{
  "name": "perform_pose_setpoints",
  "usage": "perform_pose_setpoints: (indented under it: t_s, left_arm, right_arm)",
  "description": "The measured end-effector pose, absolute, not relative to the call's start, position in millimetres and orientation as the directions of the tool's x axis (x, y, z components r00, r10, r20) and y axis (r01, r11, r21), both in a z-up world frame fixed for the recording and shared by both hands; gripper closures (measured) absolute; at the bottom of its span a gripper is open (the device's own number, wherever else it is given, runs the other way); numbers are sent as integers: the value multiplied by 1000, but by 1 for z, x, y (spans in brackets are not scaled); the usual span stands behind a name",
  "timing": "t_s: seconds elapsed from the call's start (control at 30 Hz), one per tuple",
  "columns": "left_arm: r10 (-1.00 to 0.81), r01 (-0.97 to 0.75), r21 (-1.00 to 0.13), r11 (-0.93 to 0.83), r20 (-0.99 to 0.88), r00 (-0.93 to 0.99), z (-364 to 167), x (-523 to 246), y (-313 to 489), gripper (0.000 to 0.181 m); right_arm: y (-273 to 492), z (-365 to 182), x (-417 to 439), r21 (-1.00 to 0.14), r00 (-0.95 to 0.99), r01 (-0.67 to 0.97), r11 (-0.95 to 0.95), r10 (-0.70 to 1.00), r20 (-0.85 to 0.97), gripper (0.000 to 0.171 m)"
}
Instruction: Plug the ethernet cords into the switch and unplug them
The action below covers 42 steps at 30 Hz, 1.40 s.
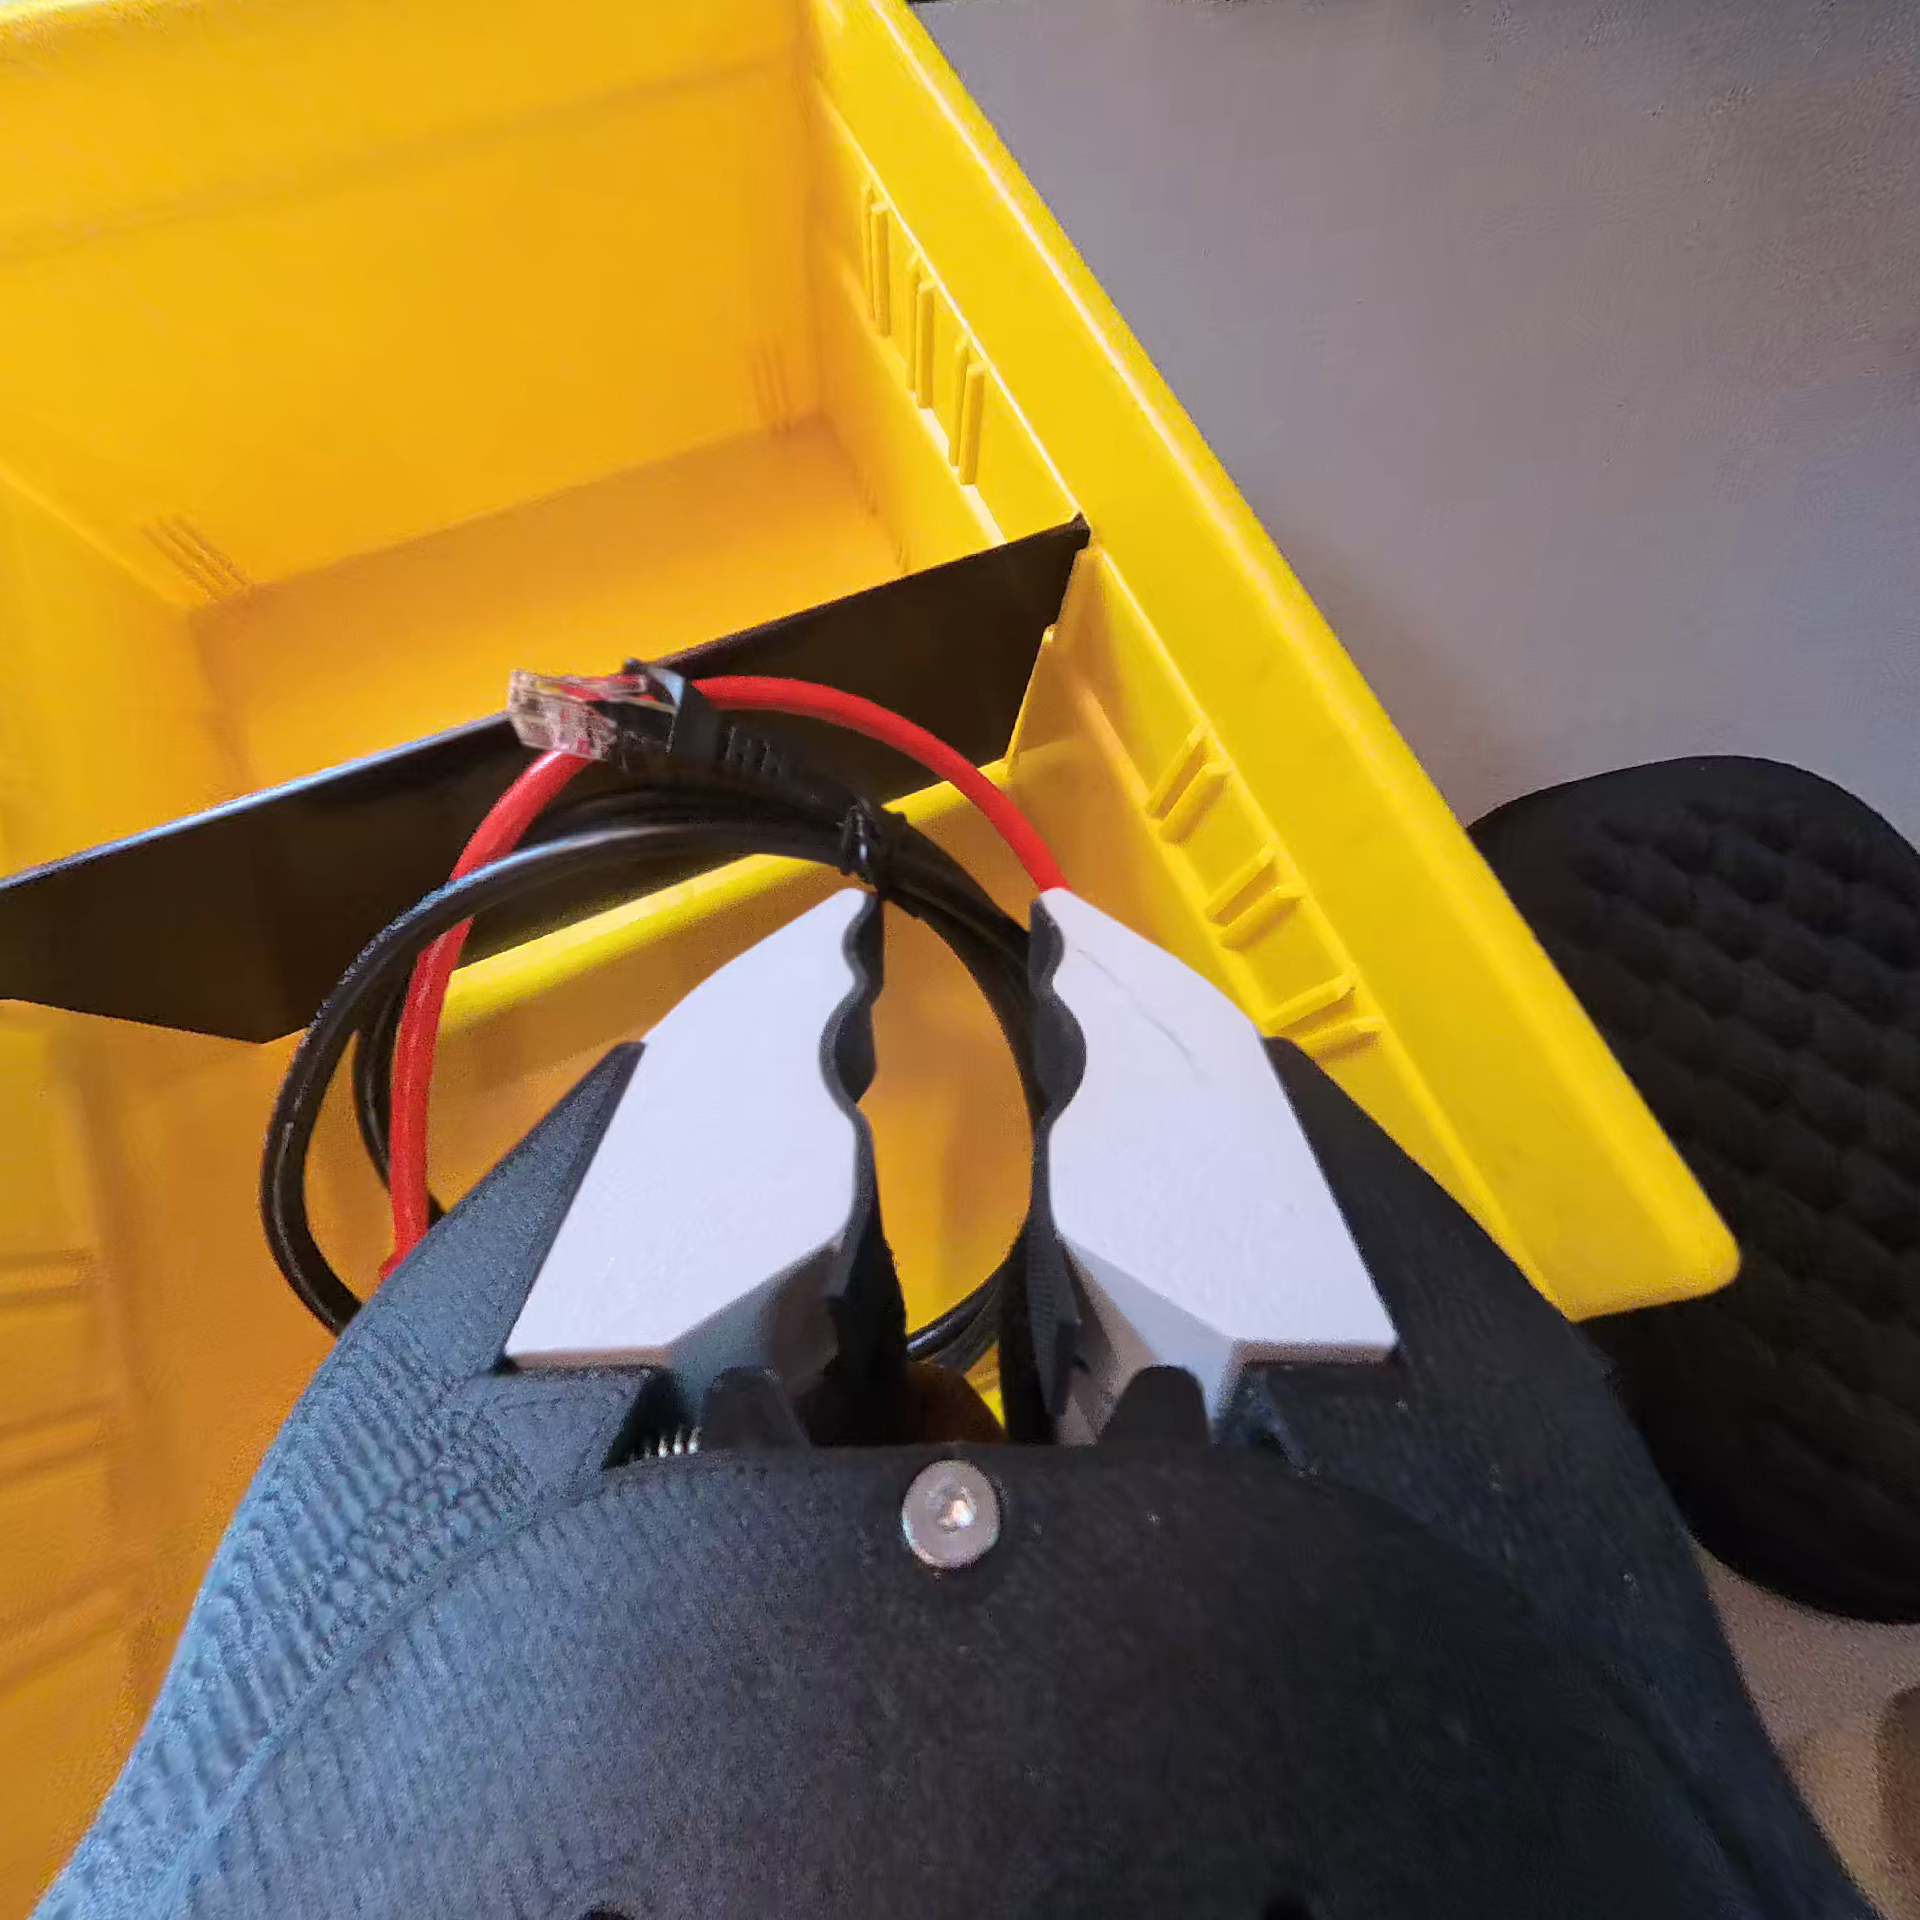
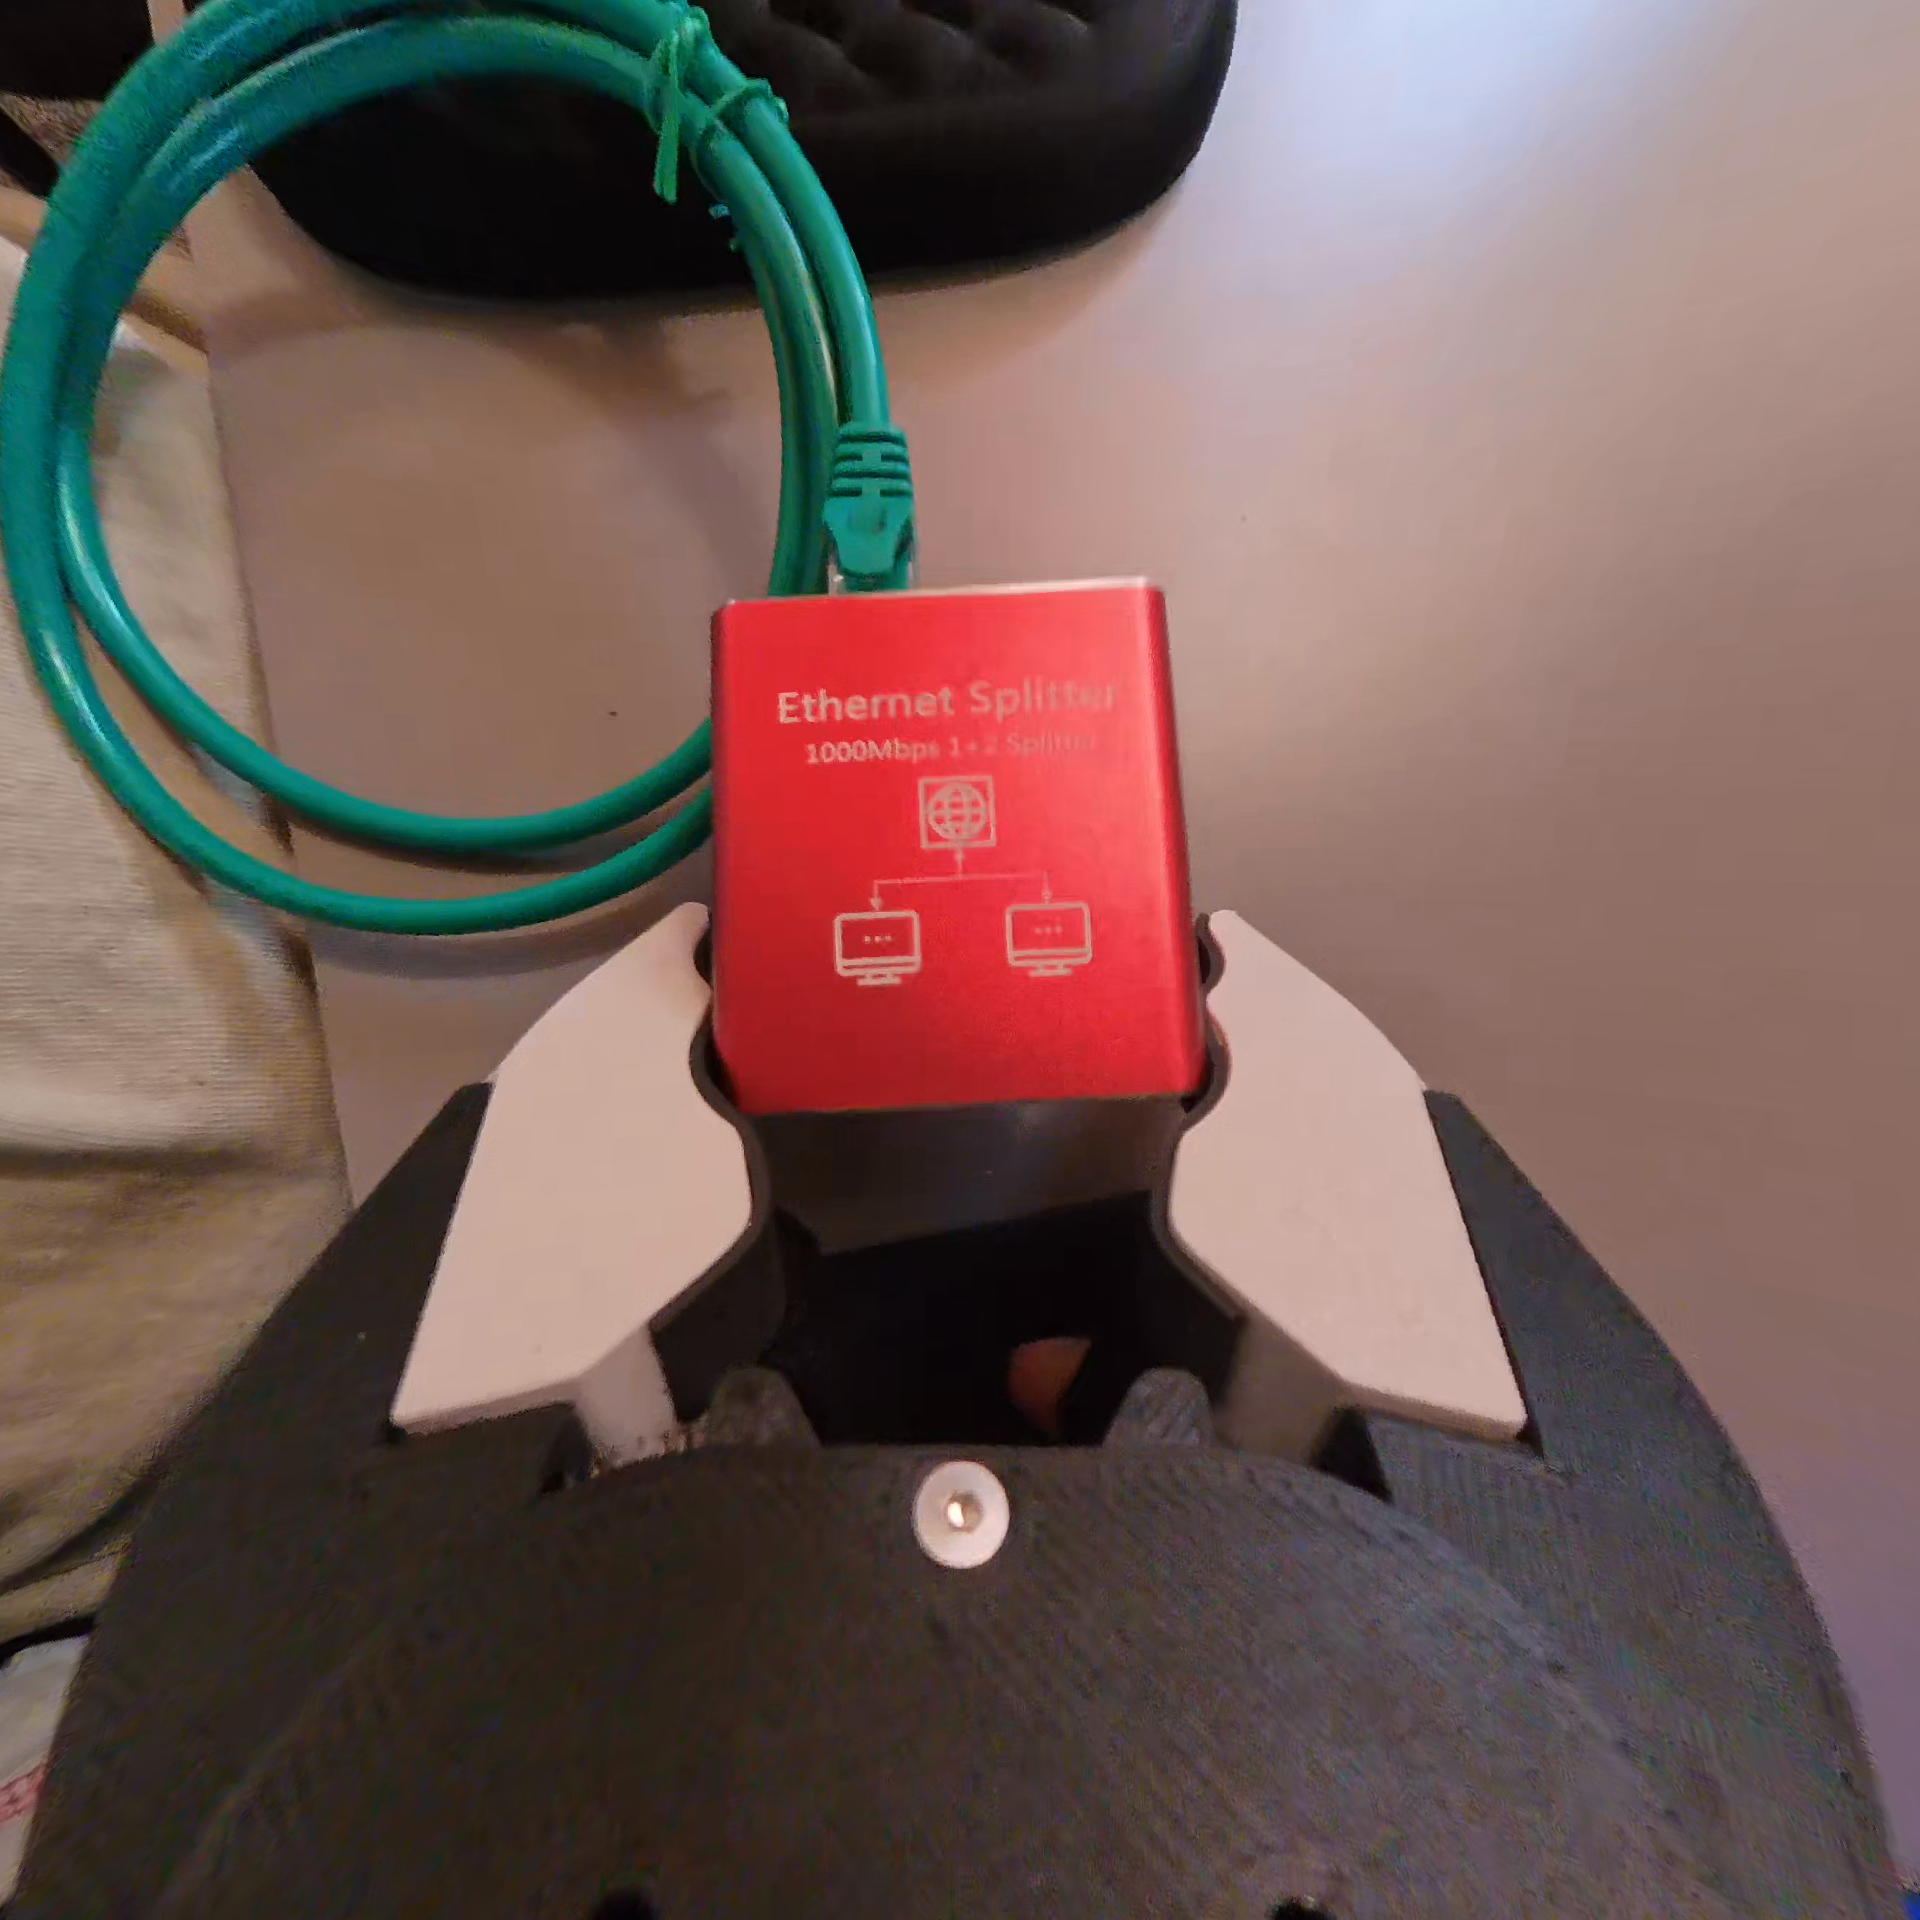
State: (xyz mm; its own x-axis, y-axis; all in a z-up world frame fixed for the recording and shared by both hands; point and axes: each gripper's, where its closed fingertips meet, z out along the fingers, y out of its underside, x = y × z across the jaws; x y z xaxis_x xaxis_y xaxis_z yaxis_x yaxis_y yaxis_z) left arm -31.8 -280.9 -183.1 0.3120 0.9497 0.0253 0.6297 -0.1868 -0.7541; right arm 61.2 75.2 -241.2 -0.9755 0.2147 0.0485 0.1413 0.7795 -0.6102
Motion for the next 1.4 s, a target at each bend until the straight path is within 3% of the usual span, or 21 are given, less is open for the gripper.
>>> perform_pose_setpoints:
  t_s: [0.03,0.23,0.57,0.8,1.07,1.23,1.4]
  left_arm:
    - [949,626,-756,-189,23,314,-184,-32,-280,156]
    - [950,578,-805,-134,61,305,-172,-24,-284,162]
    - [964,361,-929,-83,18,267,-100,5,-306,171]
    - [975,398,-907,-136,-51,218,-101,13,-318,175]
    - [980,319,-933,-163,-115,163,-72,29,-321,176]
    - [932,117,-986,-118,-69,354,-29,54,-287,175]
    - [723,-36,-999,-13,-34,690,3,89,-223,175]
  right_arm:
    - [75,-241,61,-612,-975,135,779,215,58,86]
    - [79,-225,54,-655,-961,112,747,250,121,73]
    - [84,-199,48,-732,-938,54,679,285,195,76]
    - [82,-204,49,-707,-940,40,706,266,213,77]
    - [79,-200,49,-718,-938,13,696,258,233,78]
    - [72,-188,50,-752,-930,-36,658,253,266,79]
    - [41,-141,66,-853,-899,-262,451,208,386,91]
